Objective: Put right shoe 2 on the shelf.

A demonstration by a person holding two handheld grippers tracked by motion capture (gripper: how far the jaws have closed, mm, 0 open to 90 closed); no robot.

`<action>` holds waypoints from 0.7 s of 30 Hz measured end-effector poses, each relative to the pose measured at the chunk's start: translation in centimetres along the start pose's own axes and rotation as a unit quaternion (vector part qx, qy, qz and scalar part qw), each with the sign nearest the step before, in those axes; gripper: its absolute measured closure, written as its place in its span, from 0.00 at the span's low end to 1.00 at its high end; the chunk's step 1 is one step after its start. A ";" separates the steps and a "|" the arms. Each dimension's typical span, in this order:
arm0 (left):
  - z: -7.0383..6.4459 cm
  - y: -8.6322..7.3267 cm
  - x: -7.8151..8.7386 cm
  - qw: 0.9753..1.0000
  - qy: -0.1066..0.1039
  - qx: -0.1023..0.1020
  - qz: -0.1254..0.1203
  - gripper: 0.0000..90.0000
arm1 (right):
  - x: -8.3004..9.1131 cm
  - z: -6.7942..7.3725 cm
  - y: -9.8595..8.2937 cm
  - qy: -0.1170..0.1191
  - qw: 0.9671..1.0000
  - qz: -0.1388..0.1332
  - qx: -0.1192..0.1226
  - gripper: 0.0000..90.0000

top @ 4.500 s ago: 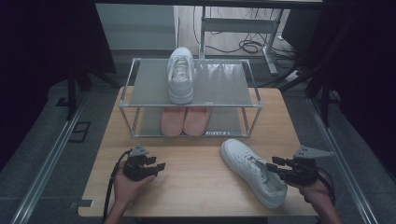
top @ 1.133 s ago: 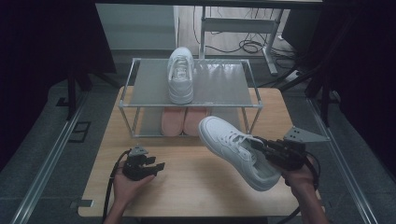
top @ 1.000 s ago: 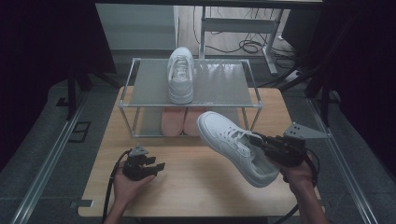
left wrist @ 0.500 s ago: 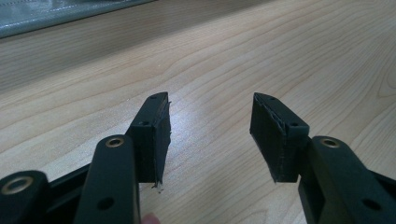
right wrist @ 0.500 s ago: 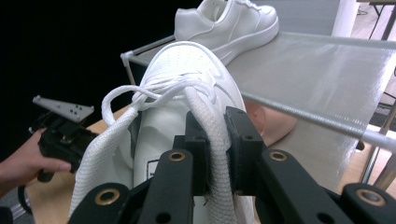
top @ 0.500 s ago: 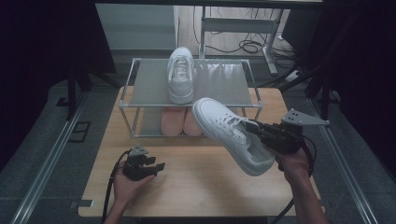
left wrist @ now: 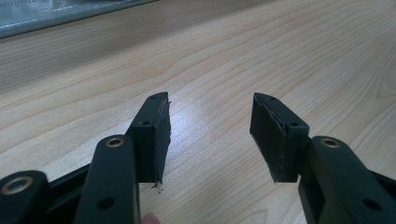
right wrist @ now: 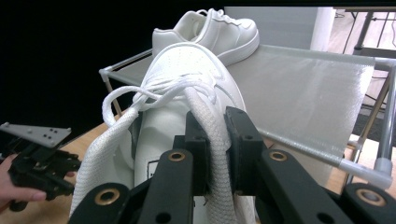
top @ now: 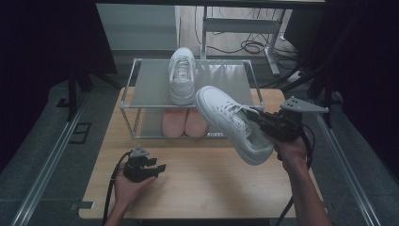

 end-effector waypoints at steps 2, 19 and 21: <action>0.0 0.0 0.0 1.000 0.001 0.002 0.000 0.54 | -0.3 -0.2 0.2 -0.004 1.000 -0.001 -0.003 0.89; 0.0 0.1 0.0 1.000 -0.004 -0.005 -0.004 0.53 | -3.5 -2.1 2.1 -0.044 0.999 0.001 -0.021 0.89; -0.1 0.1 0.0 1.000 -0.005 -0.004 -0.005 0.53 | -3.9 -2.3 2.4 -0.049 0.999 0.001 -0.022 0.89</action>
Point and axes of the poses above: each handheld gripper's, and its own axes: x roughly backward along the jaws, y roughly out of its top, z roughly to its left, the point moved 8 cm from there along -x, roughly forward along the jaws, and after that the axes turned 13 degrees about -z, right-handed, at the moved point
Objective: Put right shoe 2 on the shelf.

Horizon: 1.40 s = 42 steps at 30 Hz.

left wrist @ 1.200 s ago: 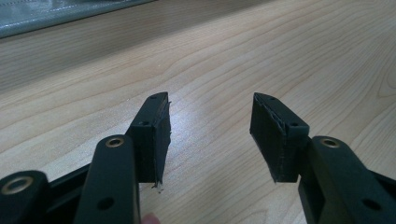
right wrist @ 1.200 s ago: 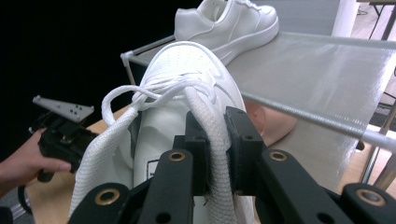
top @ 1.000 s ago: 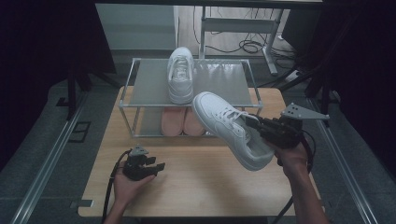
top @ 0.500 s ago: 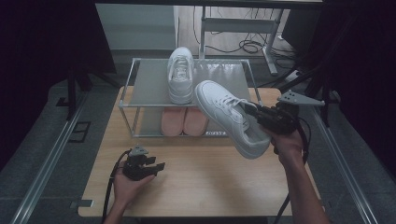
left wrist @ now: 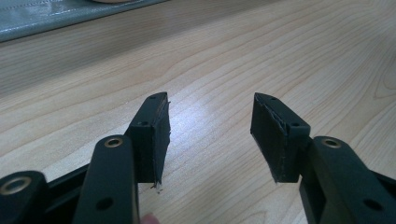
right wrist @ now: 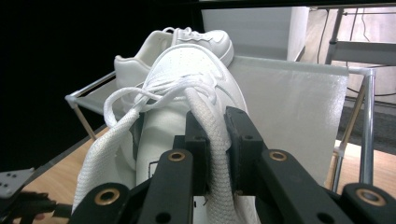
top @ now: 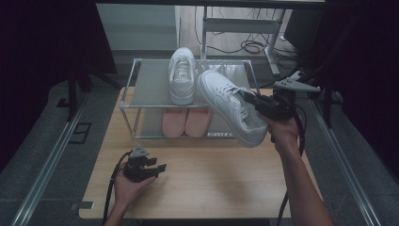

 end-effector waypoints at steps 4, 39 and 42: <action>0.0 0.0 0.1 1.000 0.001 0.002 -0.001 0.53 | -0.6 -0.4 0.5 -0.009 1.000 -0.001 -0.004 0.89; 0.3 0.2 0.1 1.000 0.000 0.006 -0.005 0.53 | -9.6 -3.9 2.9 -0.117 0.992 0.010 -0.055 0.89; 0.3 0.2 0.2 1.000 0.001 0.006 -0.007 0.53 | -10.7 -4.0 2.9 -0.125 0.990 0.015 -0.058 0.89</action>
Point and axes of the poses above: each handheld gripper's, and its own axes: x roughly backward along the jaws, y roughly out of its top, z roughly to its left, the point moved 8 cm from there along -x, roughly forward along the jaws, and after that the axes turned 13 degrees about -z, right-handed, at the moved point
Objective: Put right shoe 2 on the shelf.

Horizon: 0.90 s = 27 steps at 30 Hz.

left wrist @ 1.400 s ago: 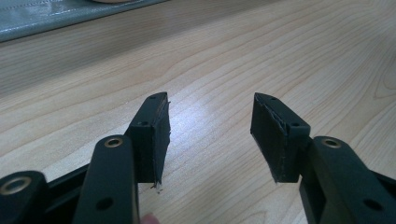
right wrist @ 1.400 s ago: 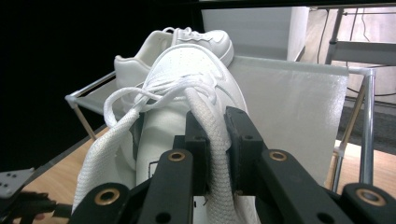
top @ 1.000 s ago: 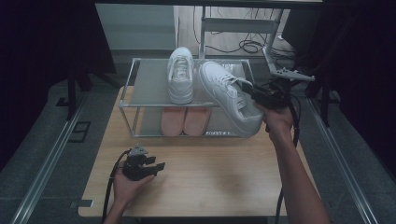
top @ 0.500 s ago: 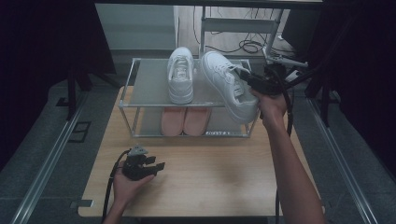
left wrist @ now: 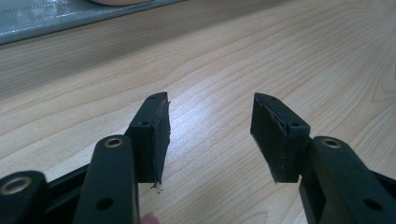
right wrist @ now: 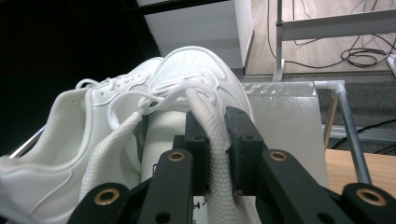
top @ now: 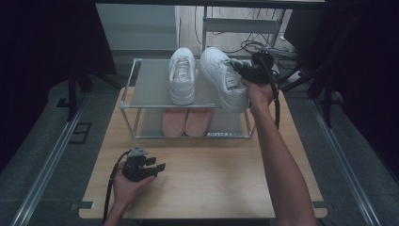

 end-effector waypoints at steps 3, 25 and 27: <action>0.1 0.0 0.0 1.000 0.001 0.005 -0.001 0.53 | -0.9 0.3 0.2 -0.007 1.000 0.003 0.002 0.89; 0.5 0.0 0.2 1.000 0.003 0.013 -0.003 0.53 | -7.2 0.9 -0.3 -0.061 0.997 0.037 -0.009 0.88; 0.6 0.0 0.2 1.000 0.001 0.005 -0.002 0.53 | -7.7 0.9 -0.5 -0.063 0.997 0.041 -0.011 0.87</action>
Point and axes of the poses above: each handheld gripper's, and its own axes: x roughly backward along the jaws, y roughly out of its top, z roughly to its left, the point moved 8 cm from there along -x, roughly forward along the jaws, and after that the axes turned 13 degrees about -z, right-handed, at the moved point
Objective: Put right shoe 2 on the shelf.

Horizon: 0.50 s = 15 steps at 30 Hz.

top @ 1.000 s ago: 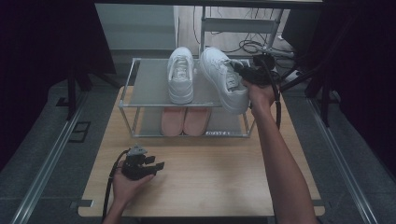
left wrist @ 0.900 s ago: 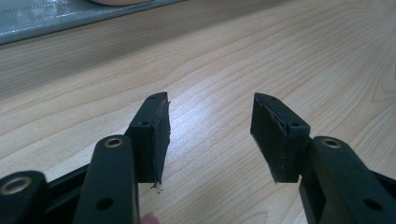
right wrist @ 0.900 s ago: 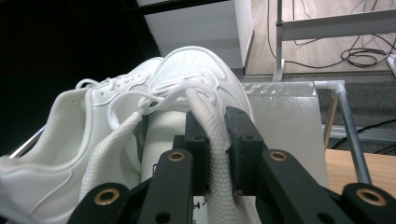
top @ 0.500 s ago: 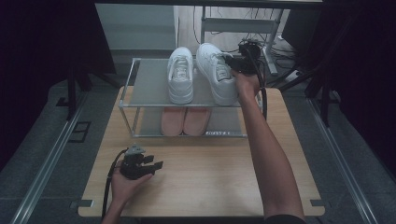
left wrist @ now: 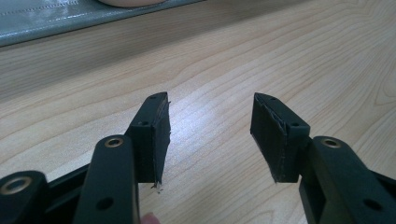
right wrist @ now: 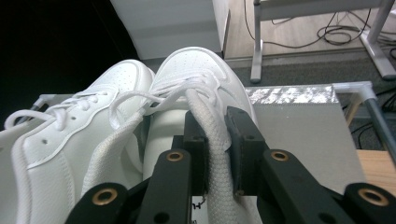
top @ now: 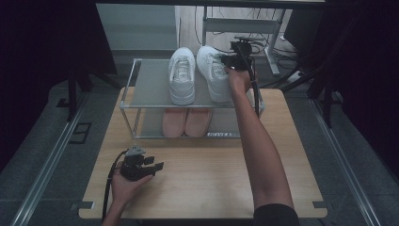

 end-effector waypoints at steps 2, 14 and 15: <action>0.1 0.0 0.0 1.000 0.001 0.001 0.000 0.53 | -0.5 0.1 -0.3 -0.001 1.000 0.003 -0.002 0.87; -0.3 -0.1 -0.1 1.000 0.000 0.003 0.001 0.53 | 0.8 0.1 -0.1 0.030 0.999 -0.014 -0.007 0.63; -0.2 -0.1 -0.1 1.000 -0.001 0.000 0.001 0.53 | 1.2 0.0 0.1 0.033 0.999 -0.019 -0.004 0.62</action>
Point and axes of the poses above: each handheld gripper's, and its own axes: x roughly backward along the jaws, y roughly out of its top, z roughly to its left, the point moved 8 cm from there along -x, roughly forward along the jaws, and after that the axes turned 13 degrees about -z, right-handed, at the moved point
